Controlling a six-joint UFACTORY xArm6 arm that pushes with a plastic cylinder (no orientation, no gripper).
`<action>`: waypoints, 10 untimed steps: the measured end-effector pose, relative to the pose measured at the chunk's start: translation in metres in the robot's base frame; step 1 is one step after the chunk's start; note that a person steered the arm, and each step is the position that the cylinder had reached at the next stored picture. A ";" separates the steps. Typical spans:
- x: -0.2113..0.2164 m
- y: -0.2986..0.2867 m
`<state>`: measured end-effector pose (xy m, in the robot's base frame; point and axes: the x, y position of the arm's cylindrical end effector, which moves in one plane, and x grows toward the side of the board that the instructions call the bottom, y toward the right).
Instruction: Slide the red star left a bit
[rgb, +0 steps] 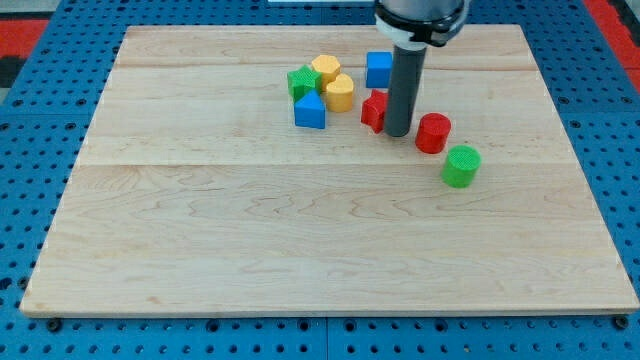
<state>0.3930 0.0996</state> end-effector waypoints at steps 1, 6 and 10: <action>-0.012 0.031; -0.020 0.012; -0.017 -0.016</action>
<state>0.3762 0.0837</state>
